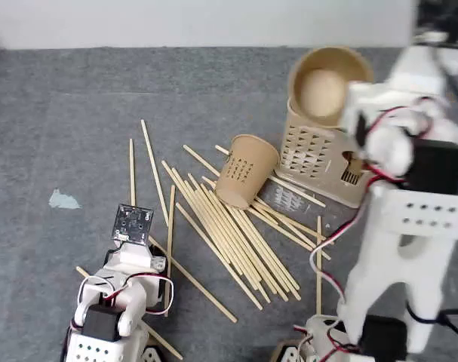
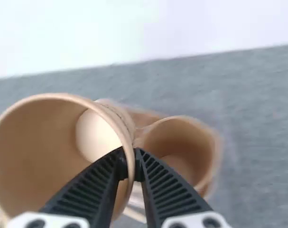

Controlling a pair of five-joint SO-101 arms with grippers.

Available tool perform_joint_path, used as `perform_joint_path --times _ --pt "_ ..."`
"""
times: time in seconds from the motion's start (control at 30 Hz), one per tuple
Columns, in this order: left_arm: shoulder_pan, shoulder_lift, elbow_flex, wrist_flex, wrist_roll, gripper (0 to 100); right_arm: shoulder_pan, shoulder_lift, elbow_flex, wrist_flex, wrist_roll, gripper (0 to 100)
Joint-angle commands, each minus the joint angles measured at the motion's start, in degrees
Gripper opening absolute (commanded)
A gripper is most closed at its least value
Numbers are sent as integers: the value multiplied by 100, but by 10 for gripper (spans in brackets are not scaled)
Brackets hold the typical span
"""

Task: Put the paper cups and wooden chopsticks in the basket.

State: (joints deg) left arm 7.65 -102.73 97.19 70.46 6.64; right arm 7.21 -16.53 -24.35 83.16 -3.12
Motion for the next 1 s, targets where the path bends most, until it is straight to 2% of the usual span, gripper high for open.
perform_joint_path --times 0.0,0.3,0.53,0.7,0.8,0.87,0.97 --pt "9 -35 -66 26 -35 14 611 -145 -290 -303 141 8" --pt "26 -35 -66 26 -53 14 1288 251 -299 -259 149 8" --pt "44 -35 -66 35 -53 14 1262 629 -290 435 149 20" --pt "-44 -35 -321 229 -79 14 1262 470 -299 804 114 188" --pt "-343 -35 -734 352 -70 14 1262 189 -299 963 105 284" --pt "-571 -35 -945 360 -70 14 1262 -40 -299 1042 105 320" --pt "-624 -35 -1218 334 -185 15 1262 -426 -299 1086 105 319"
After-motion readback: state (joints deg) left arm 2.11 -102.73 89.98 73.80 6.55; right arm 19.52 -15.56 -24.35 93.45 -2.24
